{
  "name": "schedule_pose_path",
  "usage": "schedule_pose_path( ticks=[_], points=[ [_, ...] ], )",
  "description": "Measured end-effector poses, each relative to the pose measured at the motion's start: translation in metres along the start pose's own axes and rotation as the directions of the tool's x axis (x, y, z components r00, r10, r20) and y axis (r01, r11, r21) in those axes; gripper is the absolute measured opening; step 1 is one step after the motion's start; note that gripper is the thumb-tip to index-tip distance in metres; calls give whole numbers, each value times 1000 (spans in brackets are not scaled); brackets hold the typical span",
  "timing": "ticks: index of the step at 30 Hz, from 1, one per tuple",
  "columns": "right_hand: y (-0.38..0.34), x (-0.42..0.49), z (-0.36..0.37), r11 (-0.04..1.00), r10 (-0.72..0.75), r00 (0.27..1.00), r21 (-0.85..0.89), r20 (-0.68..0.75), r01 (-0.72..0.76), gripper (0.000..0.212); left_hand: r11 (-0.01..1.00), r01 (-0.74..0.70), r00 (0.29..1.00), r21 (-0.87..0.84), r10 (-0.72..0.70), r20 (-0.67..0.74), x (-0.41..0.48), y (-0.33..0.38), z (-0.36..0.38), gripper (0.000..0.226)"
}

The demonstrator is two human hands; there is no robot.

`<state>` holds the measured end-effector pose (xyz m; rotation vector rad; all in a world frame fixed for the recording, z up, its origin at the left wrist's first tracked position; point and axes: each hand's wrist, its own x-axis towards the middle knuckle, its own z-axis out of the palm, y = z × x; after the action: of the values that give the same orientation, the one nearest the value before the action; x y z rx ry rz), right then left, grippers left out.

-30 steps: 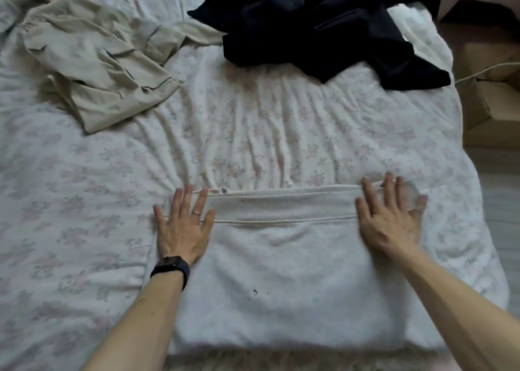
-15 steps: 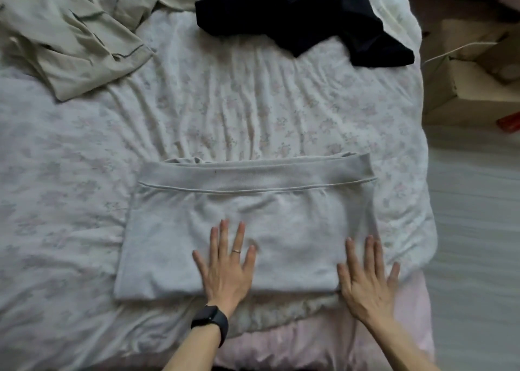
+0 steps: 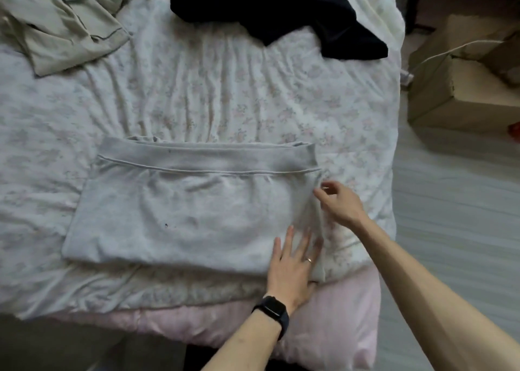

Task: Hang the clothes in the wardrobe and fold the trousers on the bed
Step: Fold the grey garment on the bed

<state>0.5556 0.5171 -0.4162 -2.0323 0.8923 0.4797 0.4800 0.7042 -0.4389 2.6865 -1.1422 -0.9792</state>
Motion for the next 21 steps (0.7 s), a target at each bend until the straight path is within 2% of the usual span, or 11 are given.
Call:
schedule_pose_path(
  ticks=[1,4,7,10,13,17,19,21],
  points=[
    [-5,11,-8,1000,-19,998,26,52,18,16,998,55,998,4,-55,18,7,12,0,95],
    [-7,33,-20,989,-69,983,140,168,46,13,984,180,983,12,-181,24,15,33,4,97],
    [3,41,-21,987,-79,975,155,209,46,18,984,180,983,17,-180,21,13,34,8,91],
    [11,42,-16,973,-51,961,228,272,-13,19,987,160,987,-17,-160,25,7,33,12,84],
    [8,39,-10,964,-39,943,262,330,-52,30,981,175,985,-82,-174,19,4,37,10,77],
    [6,39,-13,982,-47,978,191,202,8,20,928,159,981,-336,-188,-55,-6,40,-8,67],
    [-2,38,-18,989,-25,985,150,168,0,13,847,189,951,-497,-285,-123,-23,34,-21,58],
    [-18,32,-20,994,-3,990,110,141,-13,12,737,262,873,-623,-456,-172,-43,21,-36,52]
  ],
)
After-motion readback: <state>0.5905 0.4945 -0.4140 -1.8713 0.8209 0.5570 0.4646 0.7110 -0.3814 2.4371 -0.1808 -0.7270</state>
